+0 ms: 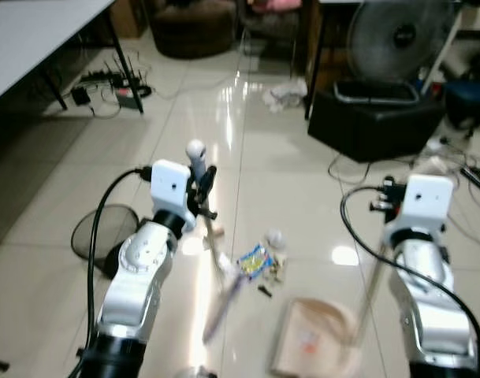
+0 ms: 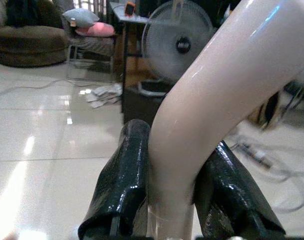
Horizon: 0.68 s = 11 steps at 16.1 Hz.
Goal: Sweep floor
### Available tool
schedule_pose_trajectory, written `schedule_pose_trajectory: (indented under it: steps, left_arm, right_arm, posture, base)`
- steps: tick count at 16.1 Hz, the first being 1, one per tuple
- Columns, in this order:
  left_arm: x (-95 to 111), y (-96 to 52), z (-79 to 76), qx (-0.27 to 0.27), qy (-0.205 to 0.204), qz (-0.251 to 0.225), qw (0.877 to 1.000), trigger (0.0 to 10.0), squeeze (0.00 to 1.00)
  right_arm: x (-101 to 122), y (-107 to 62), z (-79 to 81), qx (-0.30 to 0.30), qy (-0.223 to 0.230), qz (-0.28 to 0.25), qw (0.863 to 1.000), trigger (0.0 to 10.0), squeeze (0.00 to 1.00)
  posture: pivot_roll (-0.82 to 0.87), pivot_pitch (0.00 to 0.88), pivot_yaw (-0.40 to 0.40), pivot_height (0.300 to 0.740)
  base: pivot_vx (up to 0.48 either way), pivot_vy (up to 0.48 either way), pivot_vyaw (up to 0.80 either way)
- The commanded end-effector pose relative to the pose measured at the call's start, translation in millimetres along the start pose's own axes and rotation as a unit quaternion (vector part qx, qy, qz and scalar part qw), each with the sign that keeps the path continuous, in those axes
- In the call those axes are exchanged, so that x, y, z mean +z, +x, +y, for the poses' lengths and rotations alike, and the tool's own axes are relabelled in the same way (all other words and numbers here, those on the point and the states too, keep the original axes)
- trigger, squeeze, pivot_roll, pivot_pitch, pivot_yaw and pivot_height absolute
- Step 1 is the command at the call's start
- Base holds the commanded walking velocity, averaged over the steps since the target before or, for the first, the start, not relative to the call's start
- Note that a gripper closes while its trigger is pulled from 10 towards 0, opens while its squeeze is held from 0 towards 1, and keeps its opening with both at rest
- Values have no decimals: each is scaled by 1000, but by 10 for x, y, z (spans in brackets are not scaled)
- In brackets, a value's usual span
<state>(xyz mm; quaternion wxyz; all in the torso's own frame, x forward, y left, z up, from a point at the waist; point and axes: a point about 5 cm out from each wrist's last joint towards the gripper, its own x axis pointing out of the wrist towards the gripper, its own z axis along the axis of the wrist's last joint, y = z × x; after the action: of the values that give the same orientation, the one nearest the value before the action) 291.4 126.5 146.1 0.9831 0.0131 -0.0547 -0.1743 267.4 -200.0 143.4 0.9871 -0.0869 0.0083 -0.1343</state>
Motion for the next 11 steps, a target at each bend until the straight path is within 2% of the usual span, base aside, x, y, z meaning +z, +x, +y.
schedule_pose_trajectory:
  steps: [1,3,5,11]
  left_arm:
    - [97,-9,90,14,22,-17,1000,10000,0]
    - [88,-17,98,15,22,-14,1000,10000,0]
    - [92,-8,96,14,23,-14,1000,10000,0]
    - [90,17,59,9,20,-16,1000,10000,0]
  right_arm:
    - [109,6,64,12,-3,-28,1000,10000,0]
    - [98,-10,72,16,-8,-27,999,10000,0]
    - [91,-7,32,4,20,-25,999,10000,0]
    - [70,16,-2,-12,12,-24,1000,10000,0]
  posture:
    - [-42,68,22,740]
    - [-44,67,22,740]
    - [-43,69,22,740]
    - [-41,68,26,740]
  base:
    - [304,0,800]
    - [306,0,800]
    - [304,0,0]
    - [304,0,0]
